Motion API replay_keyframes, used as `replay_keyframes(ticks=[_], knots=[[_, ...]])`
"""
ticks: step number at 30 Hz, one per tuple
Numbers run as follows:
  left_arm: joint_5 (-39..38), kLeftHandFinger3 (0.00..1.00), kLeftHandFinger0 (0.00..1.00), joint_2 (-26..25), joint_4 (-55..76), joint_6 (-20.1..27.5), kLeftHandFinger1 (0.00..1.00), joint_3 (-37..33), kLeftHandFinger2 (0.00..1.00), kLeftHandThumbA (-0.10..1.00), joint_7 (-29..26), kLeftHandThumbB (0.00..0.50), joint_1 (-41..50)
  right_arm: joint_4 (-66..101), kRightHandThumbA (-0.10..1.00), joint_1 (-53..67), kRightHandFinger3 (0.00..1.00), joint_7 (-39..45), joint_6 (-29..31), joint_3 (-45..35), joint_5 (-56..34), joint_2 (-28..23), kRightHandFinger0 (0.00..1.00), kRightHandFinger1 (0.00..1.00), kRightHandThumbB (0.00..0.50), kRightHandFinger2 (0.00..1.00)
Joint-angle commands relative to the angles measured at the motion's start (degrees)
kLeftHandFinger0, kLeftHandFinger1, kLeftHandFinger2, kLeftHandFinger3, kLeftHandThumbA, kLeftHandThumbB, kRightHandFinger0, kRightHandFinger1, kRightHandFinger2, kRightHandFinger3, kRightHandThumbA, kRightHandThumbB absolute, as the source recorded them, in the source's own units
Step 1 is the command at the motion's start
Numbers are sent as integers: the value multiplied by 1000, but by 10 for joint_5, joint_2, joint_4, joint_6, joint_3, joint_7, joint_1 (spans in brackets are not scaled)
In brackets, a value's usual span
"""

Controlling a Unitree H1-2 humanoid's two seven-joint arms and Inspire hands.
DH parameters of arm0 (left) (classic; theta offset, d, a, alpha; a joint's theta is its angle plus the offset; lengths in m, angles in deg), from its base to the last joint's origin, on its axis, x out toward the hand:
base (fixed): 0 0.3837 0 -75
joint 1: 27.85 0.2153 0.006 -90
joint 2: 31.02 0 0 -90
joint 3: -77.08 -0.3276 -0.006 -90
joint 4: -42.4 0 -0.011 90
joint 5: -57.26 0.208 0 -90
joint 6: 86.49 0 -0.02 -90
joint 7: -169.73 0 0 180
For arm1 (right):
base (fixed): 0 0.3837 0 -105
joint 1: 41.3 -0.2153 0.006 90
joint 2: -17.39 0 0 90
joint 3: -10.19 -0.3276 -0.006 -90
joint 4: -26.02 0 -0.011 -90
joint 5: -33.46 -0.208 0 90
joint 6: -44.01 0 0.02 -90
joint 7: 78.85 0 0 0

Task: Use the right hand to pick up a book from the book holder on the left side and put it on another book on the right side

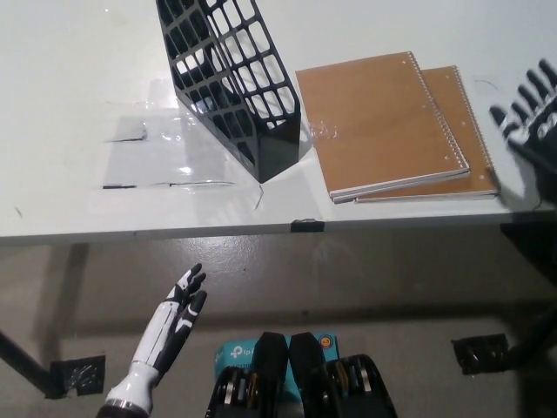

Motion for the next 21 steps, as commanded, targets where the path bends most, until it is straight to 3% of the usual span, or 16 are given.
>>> replay_keyframes(ticks=[1,5,9,12,15,18,21], knots=[[-26,1000,1000,-20,10,22,1000,31,1000,1000,-9,112,-90,531,749,79,1000,71,13,117,31,-6,1000,1000,267,1000],[-29,1000,1000,-21,8,18,1000,31,1000,1000,-6,156,-92,473,731,116,1000,72,30,136,46,14,1000,1000,223,1000],[-27,1000,1000,-20,14,18,1000,29,1000,1000,-4,148,-77,321,693,137,1000,56,76,144,91,34,1000,1000,201,1000],[-24,1000,1000,-15,15,22,1000,27,1000,1000,-3,154,-65,176,562,137,1000,14,104,148,144,35,1000,1000,146,1000],[-19,1000,1000,-15,28,21,1000,26,1000,1000,-2,141,-40,59,555,137,1000,-8,133,166,196,19,1000,1000,138,1000],[-18,1000,1000,-16,43,19,1000,21,1000,1000,3,142,-8,6,590,160,1000,-7,133,164,187,16,1000,1000,169,1000],[-13,1000,1000,-14,63,12,1000,13,1000,1000,9,152,33,-2,595,201,1000,-3,145,164,191,16,1000,1000,156,1000]])
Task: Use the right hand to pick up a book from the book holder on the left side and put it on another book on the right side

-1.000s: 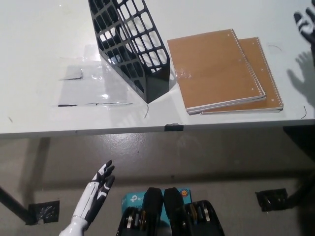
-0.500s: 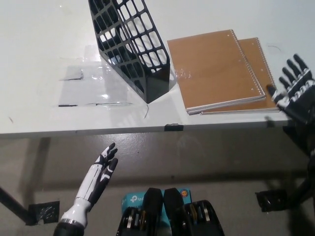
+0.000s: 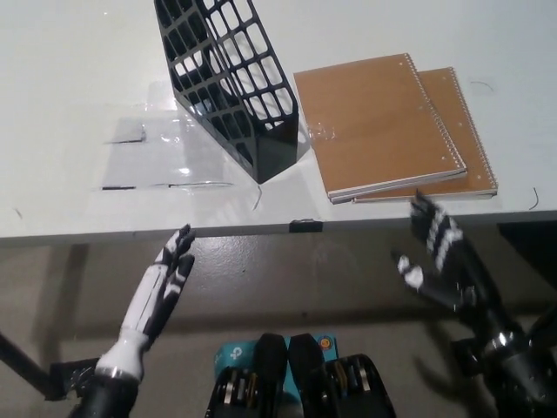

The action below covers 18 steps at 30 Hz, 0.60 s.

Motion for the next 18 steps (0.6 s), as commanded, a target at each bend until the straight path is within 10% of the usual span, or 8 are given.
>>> replay_keyframes(ticks=[1,18], knots=[[1,1000,1000,-9,29,11,1000,-9,1000,1000,9,146,39,1,563,38,1000,-10,59,4,48,-5,1000,1000,166,1000],[8,1000,1000,-19,33,-11,1000,-21,1000,1000,14,171,48,-6,579,59,1000,-2,59,18,92,-6,1000,1000,176,1000]])
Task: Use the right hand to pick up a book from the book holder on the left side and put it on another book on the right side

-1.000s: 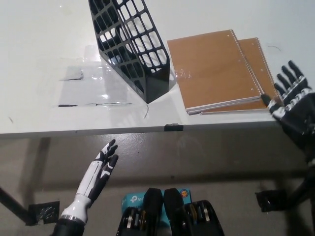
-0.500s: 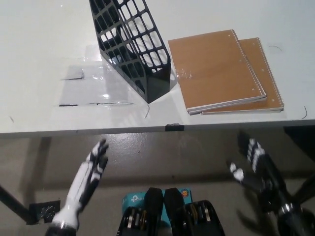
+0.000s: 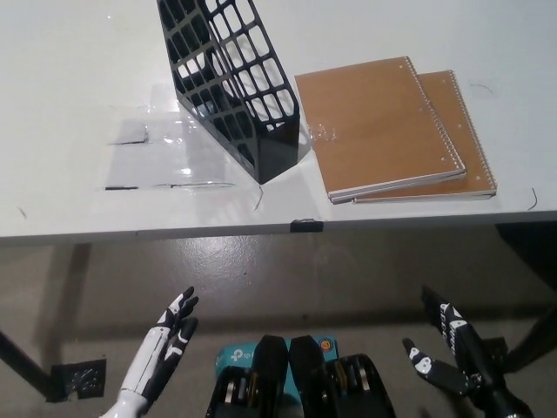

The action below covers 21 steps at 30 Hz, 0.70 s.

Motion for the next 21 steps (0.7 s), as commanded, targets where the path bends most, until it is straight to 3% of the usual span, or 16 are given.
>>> replay_keyframes(ticks=[1,4,11,16,21], knots=[[4,1000,1000,-10,14,-2,1000,3,1000,1000,1,171,-18,0,578,-23,1000,3,25,-1,13,-1,1000,1000,175,1000],[1,1000,1000,-11,5,-1,1000,8,1000,1000,1,183,-31,-10,567,-41,1000,3,25,-1,18,-2,1000,1000,167,1000],[-2,1000,1000,-12,-14,22,1000,11,1000,998,-3,162,-37,-22,571,-51,1000,4,38,5,33,-5,1000,1000,170,1000],[-4,1000,1000,-11,-13,17,1000,12,1000,1000,-2,163,-35,-17,604,-50,1000,4,38,16,53,-10,1000,1000,178,1000],[-4,1000,1000,-11,-18,13,1000,13,1000,1000,-2,171,-40,-11,567,-53,1000,11,28,22,59,-12,967,981,171,1000]])
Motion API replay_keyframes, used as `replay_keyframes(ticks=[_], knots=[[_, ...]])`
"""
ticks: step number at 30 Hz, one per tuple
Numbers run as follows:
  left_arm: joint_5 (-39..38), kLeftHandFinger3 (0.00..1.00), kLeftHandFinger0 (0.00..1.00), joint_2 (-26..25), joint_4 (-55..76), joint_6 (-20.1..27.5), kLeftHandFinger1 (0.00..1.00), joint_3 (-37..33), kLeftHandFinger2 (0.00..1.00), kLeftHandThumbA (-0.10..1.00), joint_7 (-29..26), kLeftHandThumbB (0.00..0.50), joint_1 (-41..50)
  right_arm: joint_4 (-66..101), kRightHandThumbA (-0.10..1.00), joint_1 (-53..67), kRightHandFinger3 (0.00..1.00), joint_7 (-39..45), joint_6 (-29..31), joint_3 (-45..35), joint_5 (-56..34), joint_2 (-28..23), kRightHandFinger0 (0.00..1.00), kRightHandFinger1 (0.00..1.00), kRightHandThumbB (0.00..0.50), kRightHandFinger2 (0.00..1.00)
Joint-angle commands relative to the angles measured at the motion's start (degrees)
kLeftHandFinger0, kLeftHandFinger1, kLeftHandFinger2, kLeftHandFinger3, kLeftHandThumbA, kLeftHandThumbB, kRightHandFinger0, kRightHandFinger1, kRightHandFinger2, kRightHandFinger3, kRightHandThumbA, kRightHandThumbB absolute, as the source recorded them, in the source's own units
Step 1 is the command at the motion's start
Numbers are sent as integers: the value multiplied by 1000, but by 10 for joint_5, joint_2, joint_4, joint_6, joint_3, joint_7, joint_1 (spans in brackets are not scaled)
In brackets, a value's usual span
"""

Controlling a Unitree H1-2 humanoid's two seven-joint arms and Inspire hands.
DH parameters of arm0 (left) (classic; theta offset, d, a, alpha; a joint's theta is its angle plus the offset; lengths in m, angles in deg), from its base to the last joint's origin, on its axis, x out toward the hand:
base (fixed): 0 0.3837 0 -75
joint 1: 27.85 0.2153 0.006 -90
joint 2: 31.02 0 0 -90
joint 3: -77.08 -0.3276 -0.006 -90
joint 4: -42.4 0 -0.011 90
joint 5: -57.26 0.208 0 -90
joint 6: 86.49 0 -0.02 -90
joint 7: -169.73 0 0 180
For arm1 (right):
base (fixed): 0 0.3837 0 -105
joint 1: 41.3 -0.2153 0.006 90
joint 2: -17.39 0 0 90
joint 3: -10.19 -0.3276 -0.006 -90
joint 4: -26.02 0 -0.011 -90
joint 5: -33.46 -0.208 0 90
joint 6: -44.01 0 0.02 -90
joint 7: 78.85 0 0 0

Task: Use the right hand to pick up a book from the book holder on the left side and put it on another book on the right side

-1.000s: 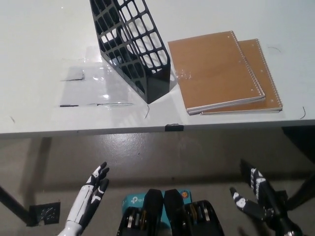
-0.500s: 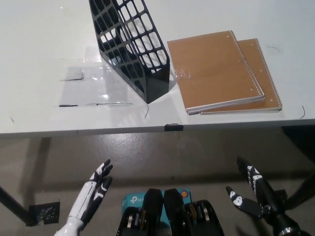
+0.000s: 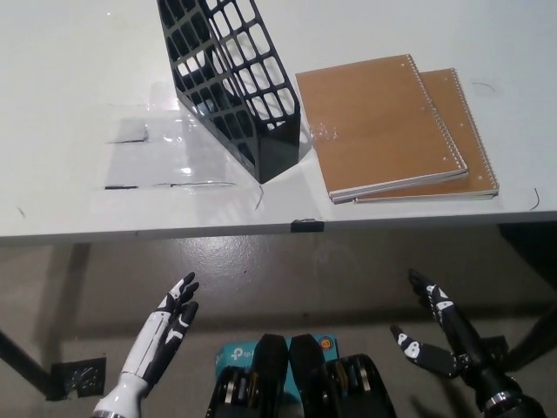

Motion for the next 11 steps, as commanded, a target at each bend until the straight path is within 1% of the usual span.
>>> replay_keyframes(ticks=[1,2,4,5,6,7,8,9,10,11], knots=[[-4,1000,1000,-10,2,11,1000,7,1000,1000,-3,170,-12,10,561,-18,1000,11,24,7,16,-9,962,975,168,1000],[-3,1000,1000,-11,1,11,1000,8,1000,1000,-3,169,-14,8,559,-20,1000,11,25,7,17,-9,960,972,168,1000],[-1,1000,1000,-11,3,9,1000,7,1000,1000,-3,154,-17,9,579,-23,1000,14,21,10,21,-11,954,963,184,1000],[-2,1000,1000,-12,1,11,1000,7,1000,1000,-3,152,-18,9,562,-23,1000,15,22,12,22,-11,955,961,177,1000],[-4,1000,1000,-12,0,10,1000,8,1000,1000,-2,152,-19,9,537,-24,1000,16,24,14,26,-13,954,960,178,1000],[-5,1000,1000,-12,0,9,1000,8,1000,1000,0,153,-20,8,479,-25,1000,17,23,18,32,-15,988,991,157,1000],[-5,1000,1000,-12,-2,8,1000,7,1000,994,0,151,-22,7,428,-27,1000,14,21,22,44,-18,1000,1000,147,1000],[-3,1000,1000,-14,-1,0,1000,6,1000,955,4,126,-24,7,362,-28,1000,12,16,26,53,-20,1000,1000,143,1000],[1,1000,1000,-20,-1,-12,1000,1,1000,849,13,85,-26,9,290,-28,1000,13,3,35,68,-23,999,994,134,1000],[2,1000,1000,-23,-5,-15,1000,-2,1000,804,17,69,-32,9,280,-32,1000,15,-6,41,80,-27,998,992,133,996]])
